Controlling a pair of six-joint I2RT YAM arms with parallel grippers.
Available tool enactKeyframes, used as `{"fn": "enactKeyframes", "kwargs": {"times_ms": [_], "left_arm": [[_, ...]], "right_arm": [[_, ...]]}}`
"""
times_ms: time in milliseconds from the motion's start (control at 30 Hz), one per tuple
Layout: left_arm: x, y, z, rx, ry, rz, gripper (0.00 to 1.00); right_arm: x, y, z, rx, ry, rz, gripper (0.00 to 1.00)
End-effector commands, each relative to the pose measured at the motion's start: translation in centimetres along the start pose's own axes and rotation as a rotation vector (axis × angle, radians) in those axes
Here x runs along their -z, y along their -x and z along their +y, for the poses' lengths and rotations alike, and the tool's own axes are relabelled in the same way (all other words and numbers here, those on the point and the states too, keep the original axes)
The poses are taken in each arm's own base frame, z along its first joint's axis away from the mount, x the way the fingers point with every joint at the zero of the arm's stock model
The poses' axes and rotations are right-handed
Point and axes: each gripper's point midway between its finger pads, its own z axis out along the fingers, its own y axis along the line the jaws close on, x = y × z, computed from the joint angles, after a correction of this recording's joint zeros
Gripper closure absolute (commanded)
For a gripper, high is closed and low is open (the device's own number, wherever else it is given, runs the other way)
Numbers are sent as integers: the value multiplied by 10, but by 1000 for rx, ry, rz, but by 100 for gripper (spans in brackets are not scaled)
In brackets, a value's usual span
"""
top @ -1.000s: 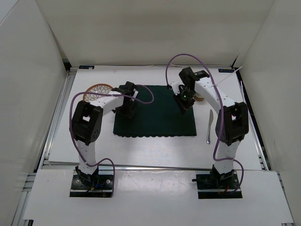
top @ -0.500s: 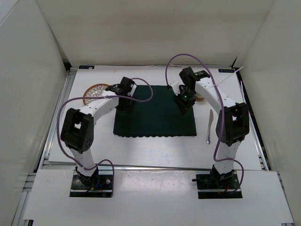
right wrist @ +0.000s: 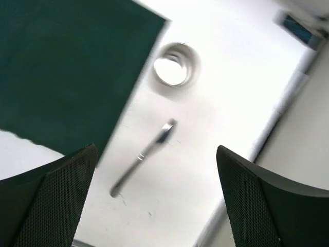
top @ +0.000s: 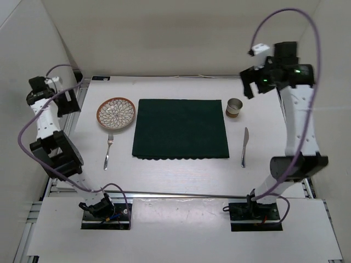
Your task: Set the dinner table for one person
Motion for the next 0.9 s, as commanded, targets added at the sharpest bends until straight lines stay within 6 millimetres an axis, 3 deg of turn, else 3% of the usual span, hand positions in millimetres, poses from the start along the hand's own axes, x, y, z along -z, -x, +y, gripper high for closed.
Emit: {"fn": "enactKeyframes", "kwargs": {"times_ms": [0, 33, 167, 367, 600, 767, 800, 867], "left_arm": [[-18, -29, -15, 98, -275, 92, 0], [-22, -32, -15, 125, -303, 100, 0], [-37, -34, -25, 222, -455, 115, 0], [-61, -28, -47, 284, -595, 127, 0], [-92, -40, -59, 271, -553, 136, 0], [-114, -51, -88, 259, -500, 176, 4], [-118, -45, -89, 254, -484, 154, 5], [-135, -59, -86, 286, -397, 194, 5]], "right_arm": [[73, -24, -24, -79, -117, -34, 0], [87, -41, -28, -109, -150, -33, 0], [108, -69, -17, -104, -200, -17, 0], [135, -90, -12, -128, -248, 25, 0], [155, -87, -1, -172, -243, -14, 0], [151, -92, 10, -188, -185, 0, 0], [151, -92, 10, -188, -185, 1, 0], [155, -90, 8, -194, -203, -8, 0]]}}
